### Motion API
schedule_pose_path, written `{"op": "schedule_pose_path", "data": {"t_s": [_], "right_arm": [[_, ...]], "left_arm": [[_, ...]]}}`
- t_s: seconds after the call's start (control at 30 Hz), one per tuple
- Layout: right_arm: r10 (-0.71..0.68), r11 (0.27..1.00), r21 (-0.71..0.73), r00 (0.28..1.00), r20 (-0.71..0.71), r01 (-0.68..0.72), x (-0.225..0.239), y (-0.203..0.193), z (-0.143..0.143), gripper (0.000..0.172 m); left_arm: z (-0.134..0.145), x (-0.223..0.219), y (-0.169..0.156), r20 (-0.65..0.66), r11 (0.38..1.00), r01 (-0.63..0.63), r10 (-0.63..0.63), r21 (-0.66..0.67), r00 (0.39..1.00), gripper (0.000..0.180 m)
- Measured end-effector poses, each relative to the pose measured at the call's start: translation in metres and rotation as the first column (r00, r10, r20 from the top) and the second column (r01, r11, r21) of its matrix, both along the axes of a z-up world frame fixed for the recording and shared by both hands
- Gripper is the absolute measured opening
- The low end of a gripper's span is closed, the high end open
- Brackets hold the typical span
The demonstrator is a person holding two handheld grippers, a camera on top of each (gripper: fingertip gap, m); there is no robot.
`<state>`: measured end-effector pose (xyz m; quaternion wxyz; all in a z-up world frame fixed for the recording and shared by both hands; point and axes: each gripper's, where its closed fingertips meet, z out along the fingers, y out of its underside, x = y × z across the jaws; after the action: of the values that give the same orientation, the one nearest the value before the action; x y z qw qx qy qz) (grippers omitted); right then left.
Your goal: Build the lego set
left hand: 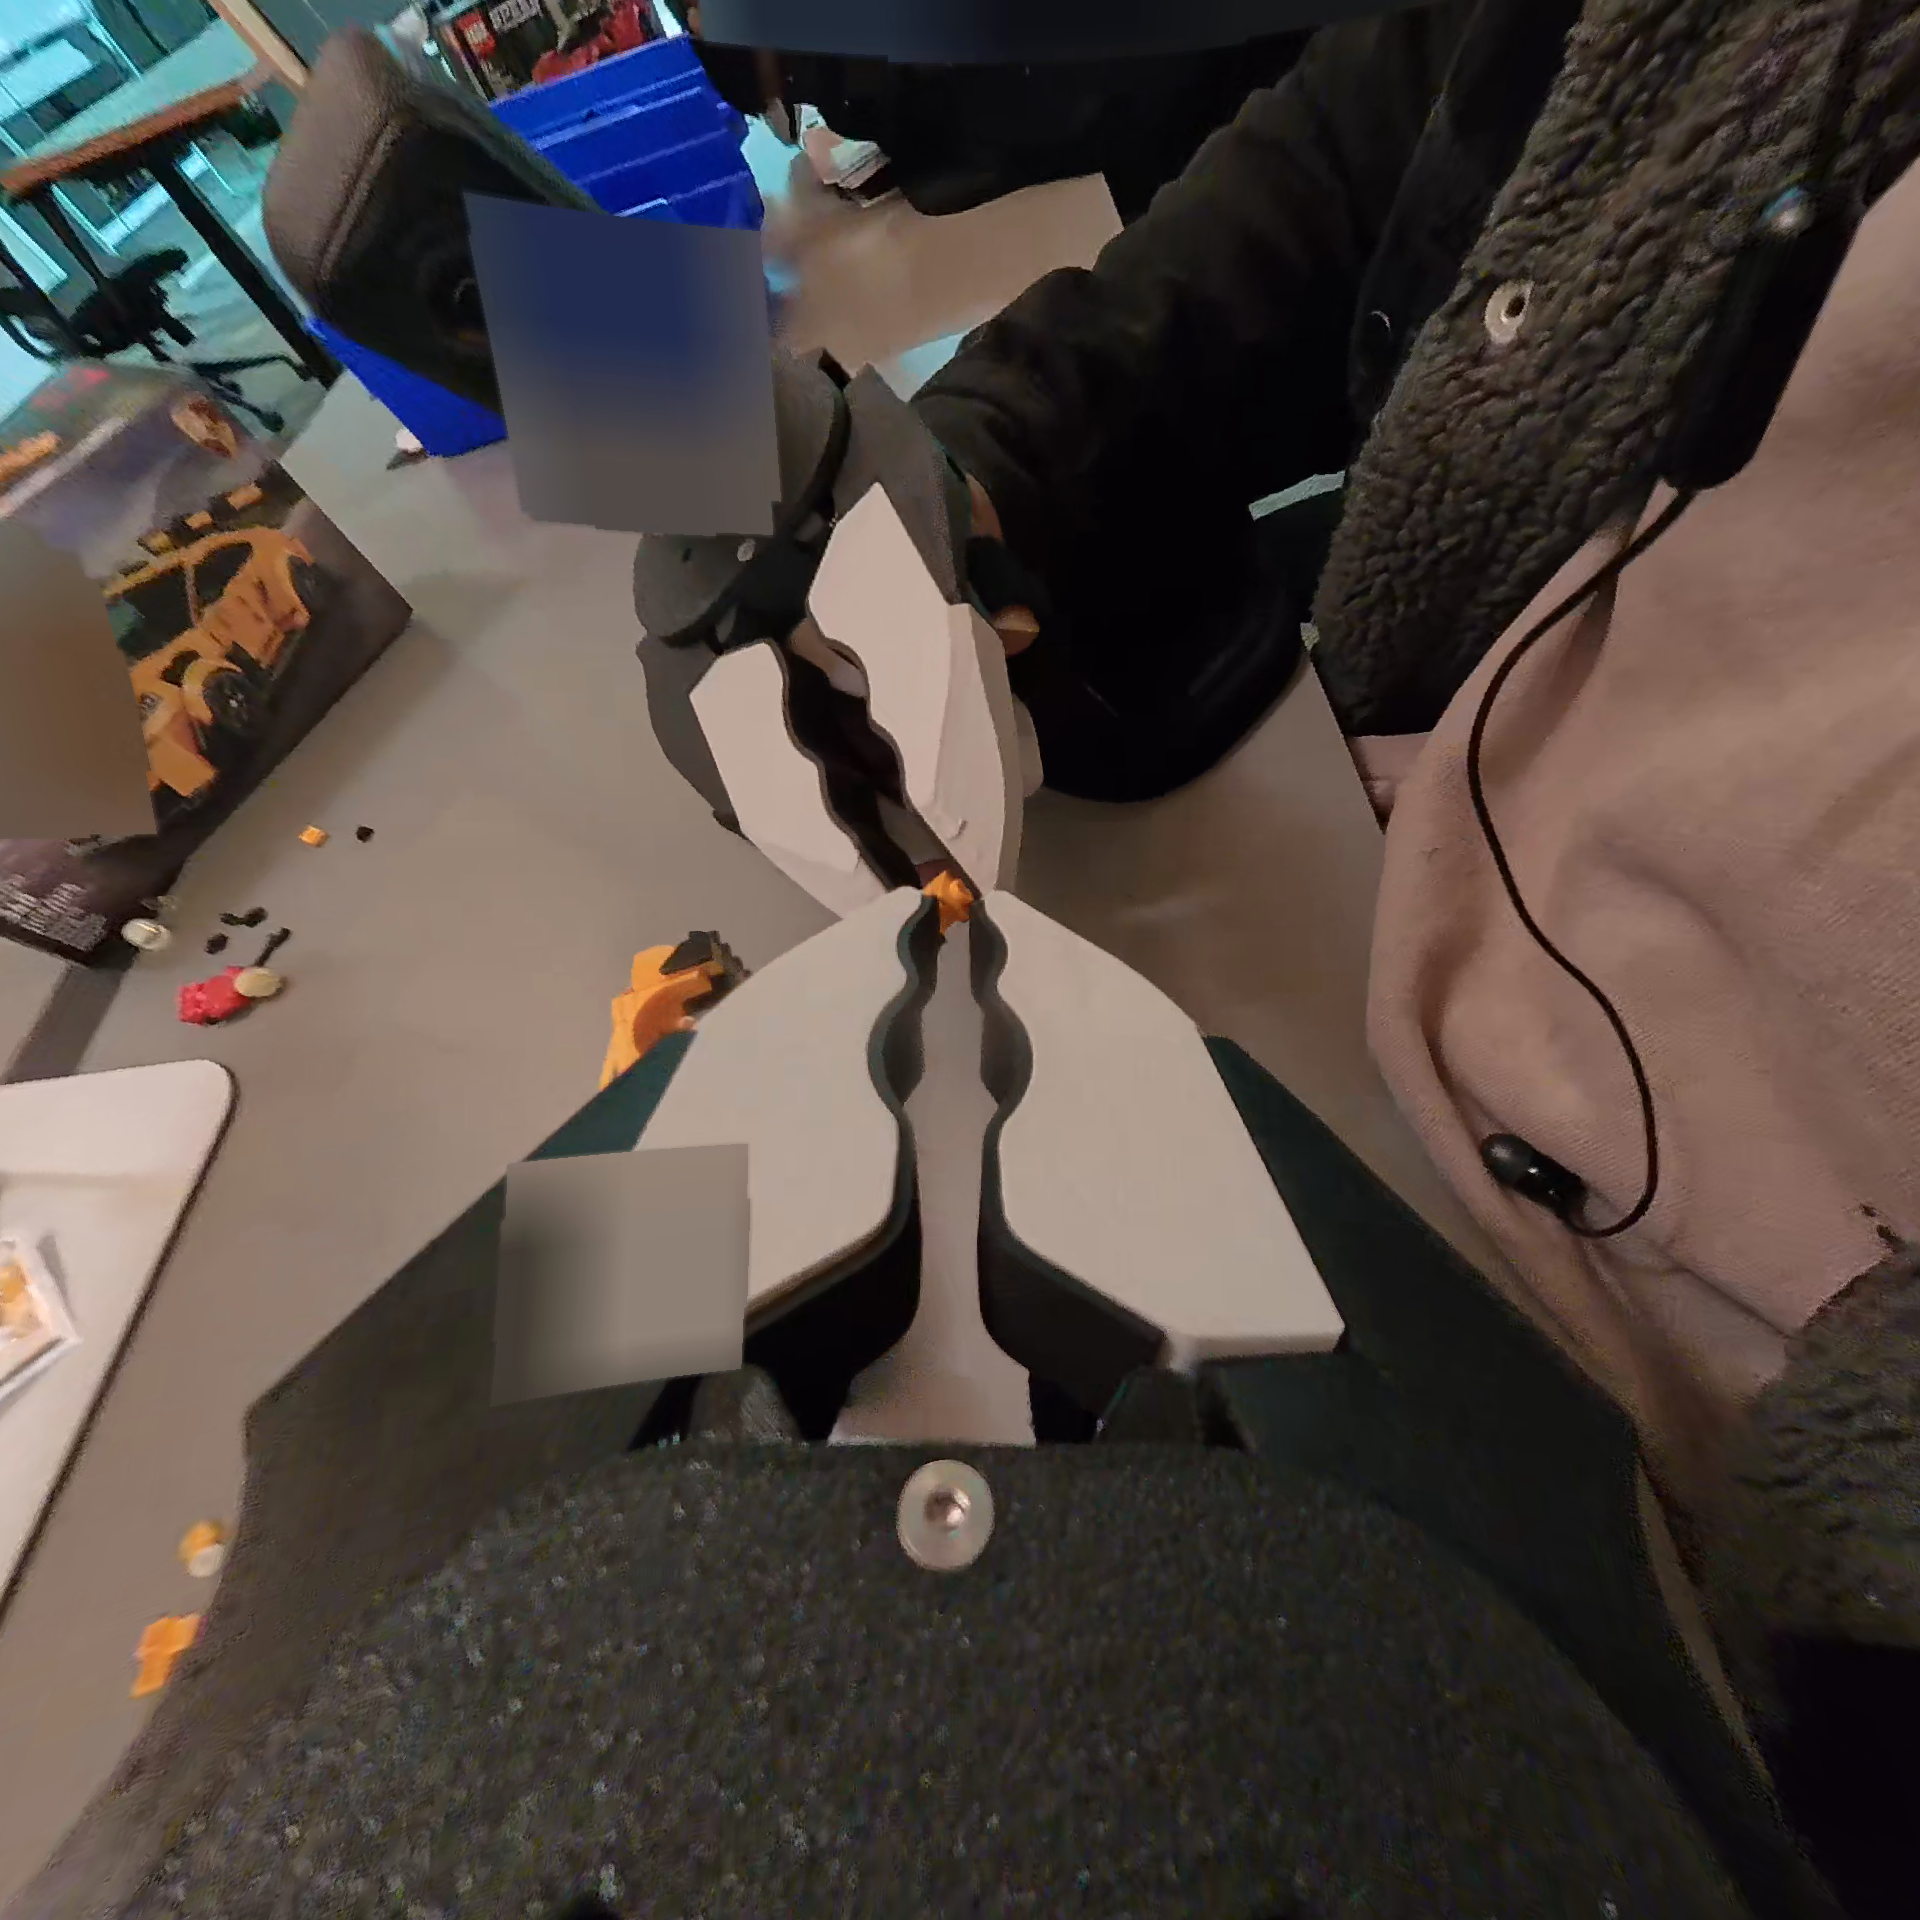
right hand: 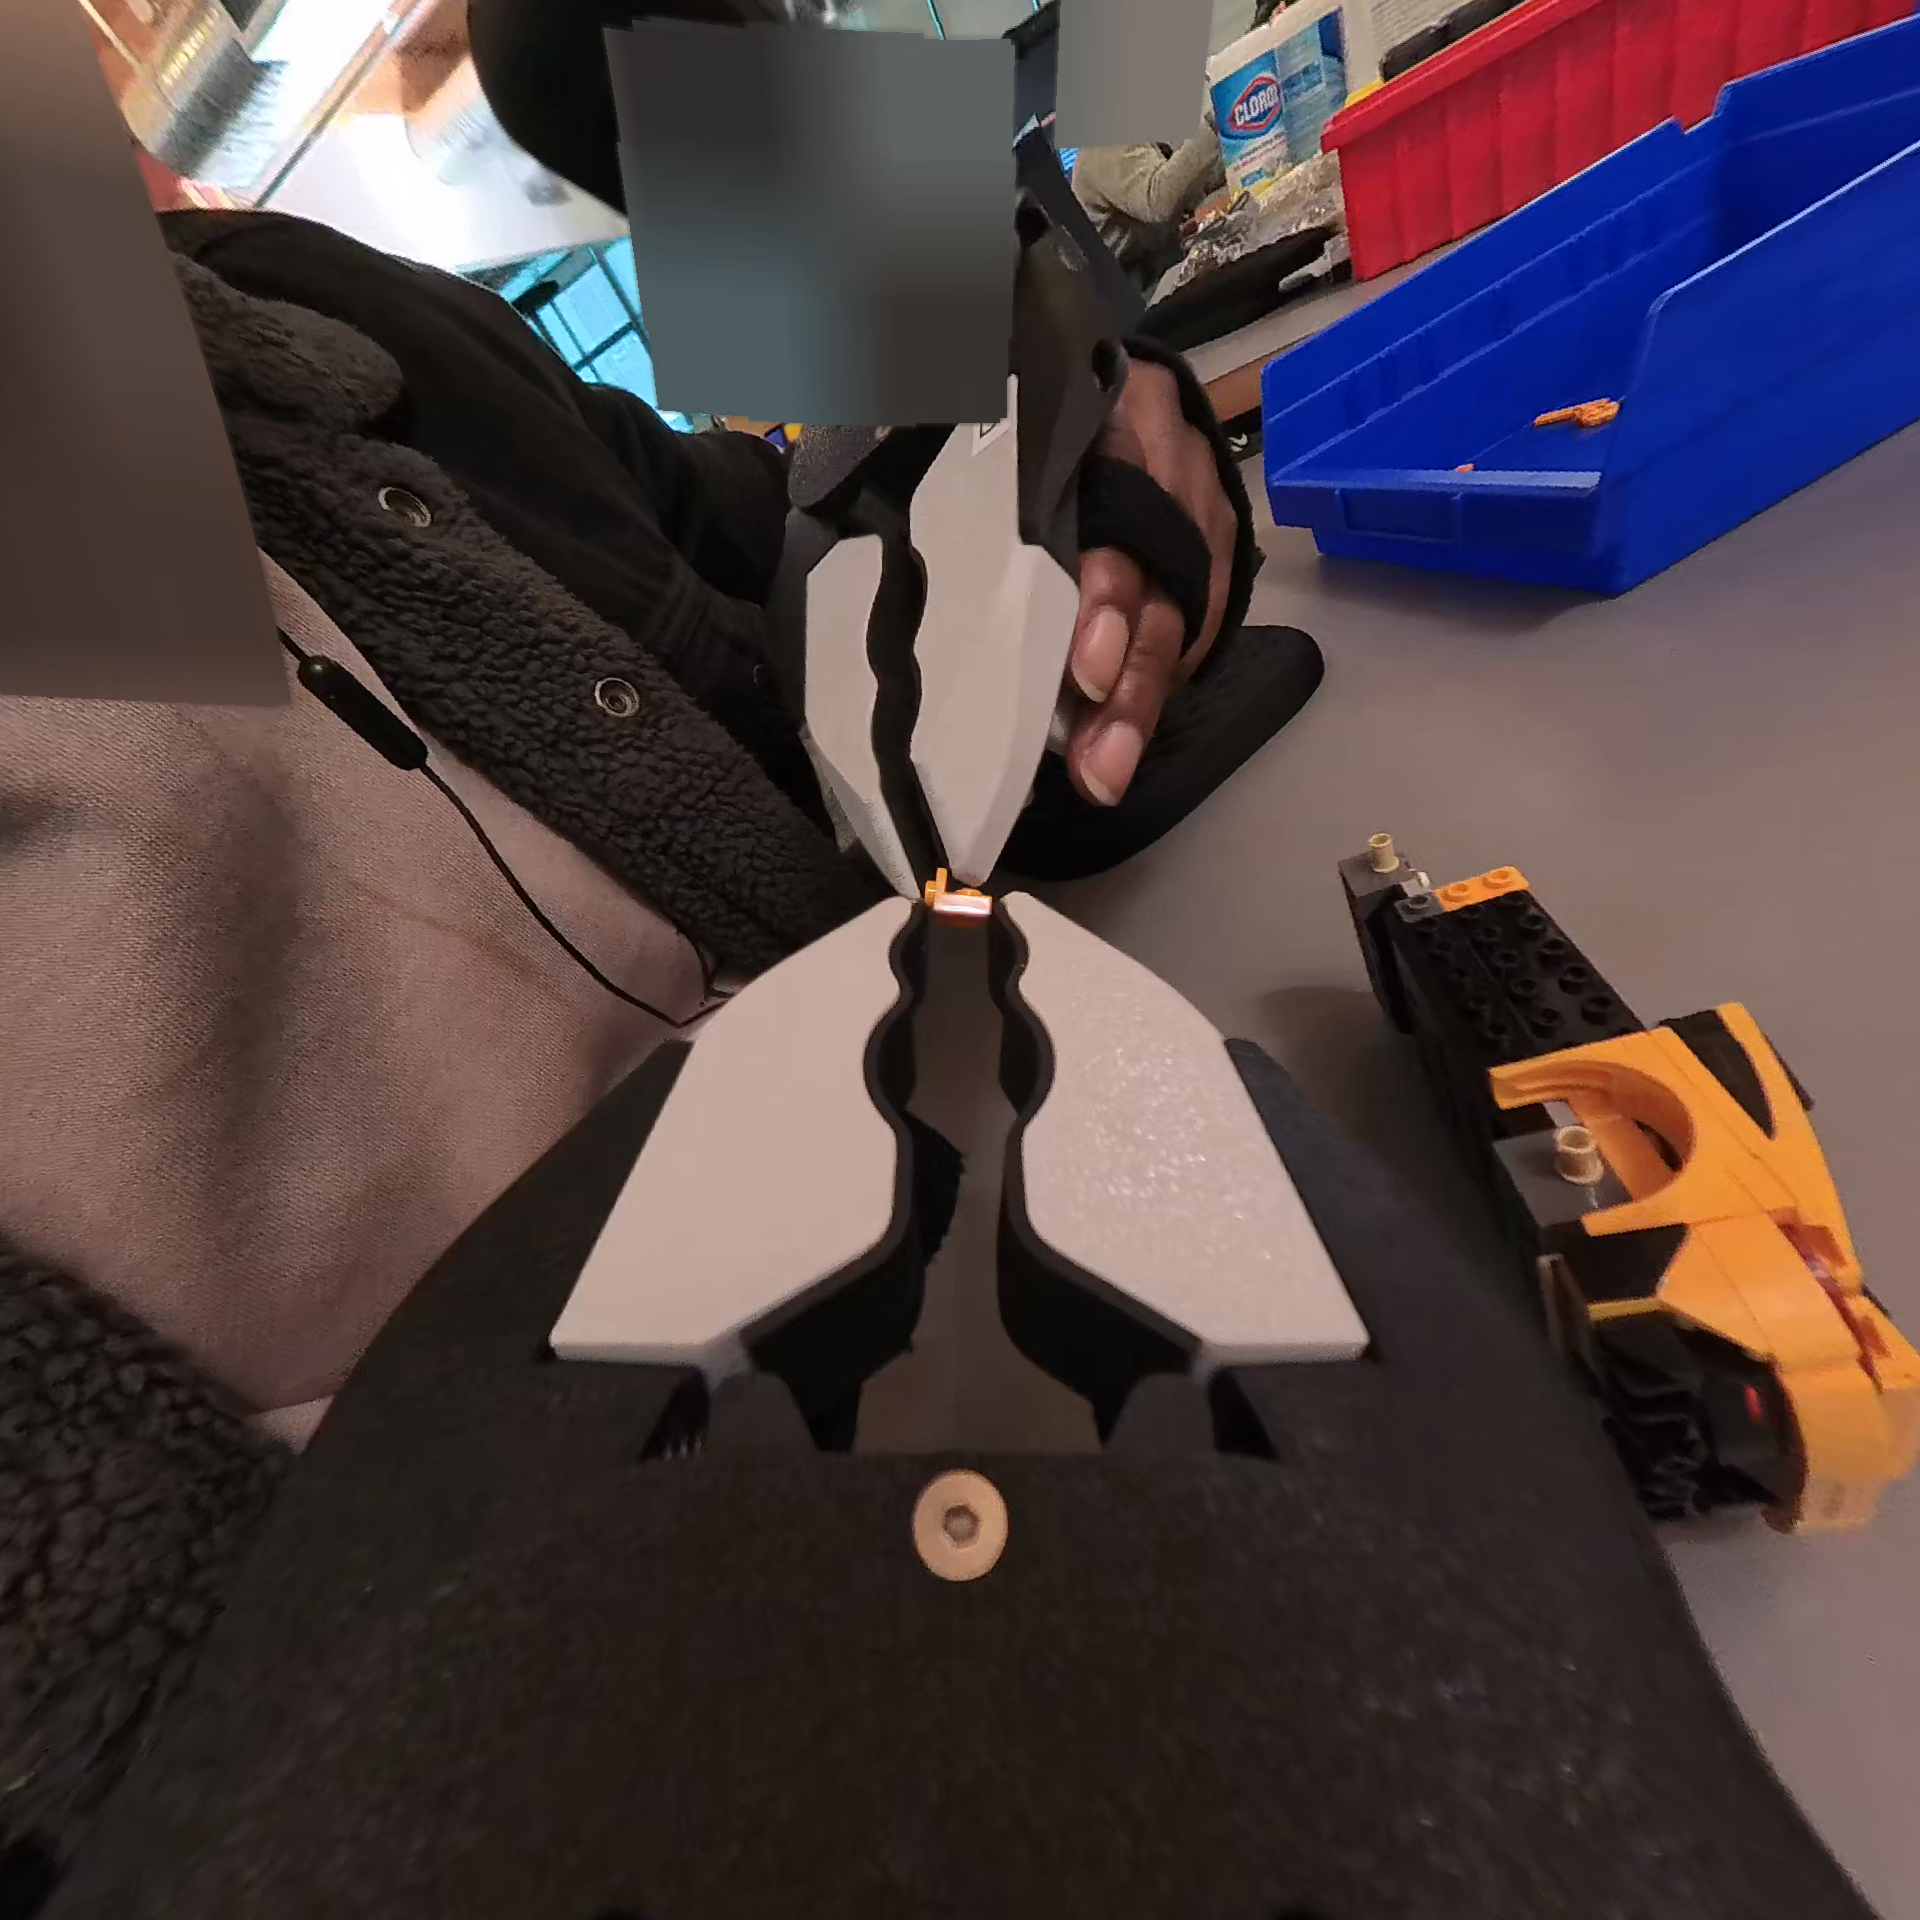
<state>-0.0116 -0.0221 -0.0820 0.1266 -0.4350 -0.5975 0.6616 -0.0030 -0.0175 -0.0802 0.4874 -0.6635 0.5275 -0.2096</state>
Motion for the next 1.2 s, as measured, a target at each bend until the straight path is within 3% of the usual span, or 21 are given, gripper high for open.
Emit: {"op": "schedule_pose_path", "data": {"t_s": [0.3, 0.5, 0.67, 0.77, 0.9, 1.2], "right_arm": [[-0.044, 0.998, 0.054, 0.999, -0.018, 0.045, -0.003, 0.006, -0.005, 0.011], [-0.121, 0.98, 0.159, 0.992, -0.025, 0.124, -0.005, 0.023, -0.011, 0.018], [-0.204, 0.933, 0.296, 0.978, -0.034, 0.205, -0.001, 0.051, -0.015, 0.019], [-0.26, 0.867, 0.43, 0.965, -0.038, 0.251, -0.003, 0.073, -0.018, 0.018], [-0.294, 0.831, 0.477, 0.954, -0.056, 0.284, -0.006, 0.093, -0.017, 0.018], [-0.332, 0.865, 0.38, 0.942, -0.057, 0.327, 0.001, 0.11, -0.024, 0.018]], "left_arm": [[-0.005, -0.002, 0.005, 0.07, 0.984, -0.009, 0.022, -0.18, 0.997, 0.002], [-0.013, -0.01, 0.015, 0.064, 0.938, -0.064, 0.092, -0.342, 0.994, 0.001], [-0.034, -0.035, 0.034, -0.119, 0.824, -0.236, 0.204, -0.515, 0.972, 0.001], [-0.045, -0.044, 0.043, -0.236, 0.765, -0.318, 0.22, -0.561, 0.947, 0.001], [-0.048, -0.044, 0.056, -0.337, 0.751, -0.374, 0.213, -0.544, 0.917, 0.001], [-0.056, -0.038, 0.065, -0.457, 0.743, -0.416, 0.167, -0.524, 0.874, 0.0]]}}
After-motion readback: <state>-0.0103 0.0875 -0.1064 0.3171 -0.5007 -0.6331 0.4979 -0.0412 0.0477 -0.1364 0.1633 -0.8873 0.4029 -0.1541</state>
